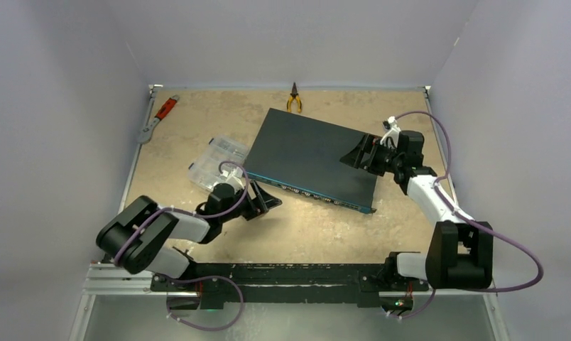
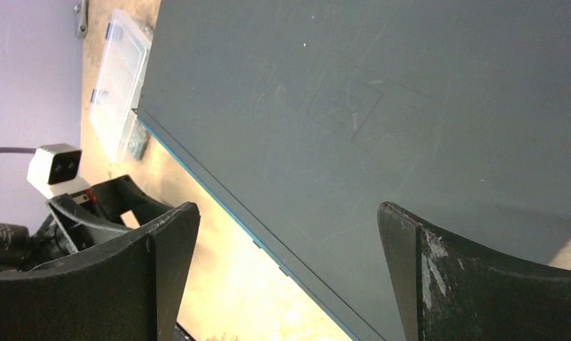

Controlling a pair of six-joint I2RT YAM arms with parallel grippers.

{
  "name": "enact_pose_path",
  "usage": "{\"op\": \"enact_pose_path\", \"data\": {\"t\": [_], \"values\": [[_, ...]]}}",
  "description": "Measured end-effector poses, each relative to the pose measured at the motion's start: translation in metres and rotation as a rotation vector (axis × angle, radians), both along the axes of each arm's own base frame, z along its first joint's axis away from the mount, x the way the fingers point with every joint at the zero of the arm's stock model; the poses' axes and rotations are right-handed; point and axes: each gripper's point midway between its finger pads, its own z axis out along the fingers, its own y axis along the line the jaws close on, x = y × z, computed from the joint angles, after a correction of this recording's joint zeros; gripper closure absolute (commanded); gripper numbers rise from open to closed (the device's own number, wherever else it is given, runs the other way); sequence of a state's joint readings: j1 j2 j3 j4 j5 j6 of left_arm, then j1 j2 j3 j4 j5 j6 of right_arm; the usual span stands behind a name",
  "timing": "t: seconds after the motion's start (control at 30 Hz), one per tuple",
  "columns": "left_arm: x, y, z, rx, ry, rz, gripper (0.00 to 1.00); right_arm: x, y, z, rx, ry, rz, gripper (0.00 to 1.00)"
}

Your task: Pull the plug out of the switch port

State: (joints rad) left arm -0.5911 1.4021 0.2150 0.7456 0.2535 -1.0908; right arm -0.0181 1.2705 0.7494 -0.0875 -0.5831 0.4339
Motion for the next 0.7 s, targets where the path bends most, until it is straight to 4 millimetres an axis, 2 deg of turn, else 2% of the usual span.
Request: {"op": "enact_pose_path", "data": {"t": [0.23, 0.37, 0.57, 0.7], "values": [[0.010, -0.017, -0.002, -0.109, 0.016, -0.007, 0.36, -0.005, 0.041, -0.016, 0.031, 0.046, 0.103, 0.01], [0.015, -0.021, -0.001, -0.153, 0.017, 0.008, 0.37, -0.014, 0.064, -0.023, 0.025, 0.069, 0.161, 0.01], [0.025, -0.023, 0.005, -0.217, 0.003, 0.054, 0.41, -0.020, 0.088, -0.025, 0.011, 0.066, 0.201, 0.02], [0.029, -0.023, 0.002, -0.249, 0.016, 0.079, 0.45, -0.021, 0.098, -0.032, -0.001, 0.075, 0.216, 0.01]]}}
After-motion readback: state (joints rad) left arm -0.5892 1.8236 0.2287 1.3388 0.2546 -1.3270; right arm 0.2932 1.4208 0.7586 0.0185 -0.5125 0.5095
